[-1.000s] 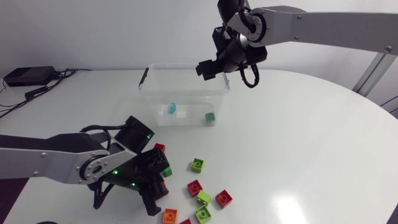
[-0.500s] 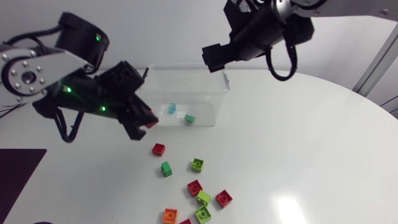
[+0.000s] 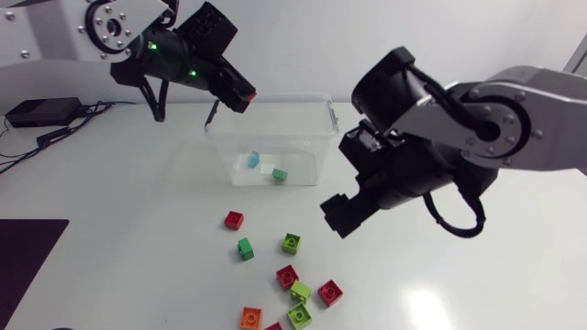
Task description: Place the duplo bricks in the container
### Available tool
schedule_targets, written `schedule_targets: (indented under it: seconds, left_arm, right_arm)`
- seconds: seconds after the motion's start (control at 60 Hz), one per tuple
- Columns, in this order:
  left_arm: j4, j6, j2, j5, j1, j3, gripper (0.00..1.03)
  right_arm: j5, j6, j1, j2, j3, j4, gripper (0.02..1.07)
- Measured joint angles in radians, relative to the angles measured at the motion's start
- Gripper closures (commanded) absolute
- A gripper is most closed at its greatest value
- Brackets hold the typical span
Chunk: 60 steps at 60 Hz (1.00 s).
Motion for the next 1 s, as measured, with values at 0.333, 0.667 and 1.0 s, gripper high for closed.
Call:
schedule_targets:
  seconds: [0.333, 0.667, 1.0]
  left_arm:
    - [0.051, 0.0, 0.201, 0.0, 0.048, 0.096, 0.7]
    - [0.057, -0.002, 0.307, 0.0, 0.069, 0.153, 0.56]
    - [0.039, -0.002, 0.334, 0.006, 0.075, 0.196, 0.05]
  right_arm:
    - [-0.042, 0.029, 0.057, -0.013, -0.133, 0.004, 0.07]
    - [-0.069, 0.055, 0.121, 0.01, -0.199, 0.026, 0.07]
    - [-0.068, 0.058, 0.141, 0.173, -0.219, 0.119, 0.07]
